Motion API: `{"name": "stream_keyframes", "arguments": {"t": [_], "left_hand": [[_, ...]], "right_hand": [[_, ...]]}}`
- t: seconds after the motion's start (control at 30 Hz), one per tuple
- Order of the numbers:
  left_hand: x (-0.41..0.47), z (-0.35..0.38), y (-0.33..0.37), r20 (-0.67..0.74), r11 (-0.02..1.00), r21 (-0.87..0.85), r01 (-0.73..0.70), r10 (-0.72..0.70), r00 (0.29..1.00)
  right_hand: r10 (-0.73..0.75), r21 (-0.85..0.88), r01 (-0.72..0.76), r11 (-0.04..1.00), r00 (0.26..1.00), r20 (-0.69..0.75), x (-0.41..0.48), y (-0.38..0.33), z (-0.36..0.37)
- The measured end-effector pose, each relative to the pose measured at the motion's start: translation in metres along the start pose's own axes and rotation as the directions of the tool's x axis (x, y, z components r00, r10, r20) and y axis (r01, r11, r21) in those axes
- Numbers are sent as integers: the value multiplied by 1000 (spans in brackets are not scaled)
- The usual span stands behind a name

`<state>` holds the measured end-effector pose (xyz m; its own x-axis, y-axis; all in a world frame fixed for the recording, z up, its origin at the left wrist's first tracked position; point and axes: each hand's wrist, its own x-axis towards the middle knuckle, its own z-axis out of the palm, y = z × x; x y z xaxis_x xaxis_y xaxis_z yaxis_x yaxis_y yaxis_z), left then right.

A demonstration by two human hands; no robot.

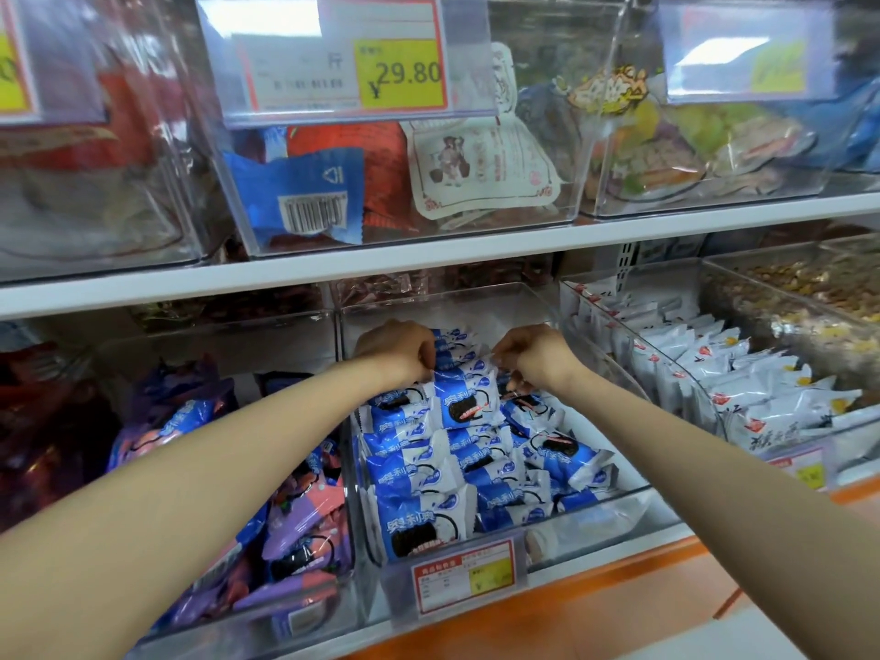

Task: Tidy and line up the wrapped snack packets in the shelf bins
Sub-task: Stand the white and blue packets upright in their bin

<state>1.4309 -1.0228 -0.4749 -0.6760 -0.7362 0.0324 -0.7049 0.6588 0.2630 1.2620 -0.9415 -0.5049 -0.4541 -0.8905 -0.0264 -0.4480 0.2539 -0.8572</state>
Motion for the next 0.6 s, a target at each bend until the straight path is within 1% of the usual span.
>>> {"name": "stream_keyframes", "arguments": {"t": [0.17,0.3,0.4,0.47,0.5,0.6], "left_hand": [[2,3,-1,-20,1000,30,4,-3,1000],[2,3,-2,-6,999,33,4,-4,1000],[-2,0,-1,-72,1000,-13,-16,15,997],[-6,0,3,-104,997,-42,-69,65,992],[-8,0,5,-84,995,-42,-92,88,993],[-14,3,11,61,994,11,-107,106,992]], "right_hand": [[7,-60,-7,998,1000,13,-1,-2,0],[5,-27,-4,1000,1000,23,-3,-2,-3],[-17,-26,17,1000,1000,0,-5,-3,-7],[-21,-82,20,996,1000,-18,-6,-5,-11],[-11,-119,12,993,1000,10,-7,-6,-13],[65,-204,-24,979,979,193,-14,-6,-12]]}}
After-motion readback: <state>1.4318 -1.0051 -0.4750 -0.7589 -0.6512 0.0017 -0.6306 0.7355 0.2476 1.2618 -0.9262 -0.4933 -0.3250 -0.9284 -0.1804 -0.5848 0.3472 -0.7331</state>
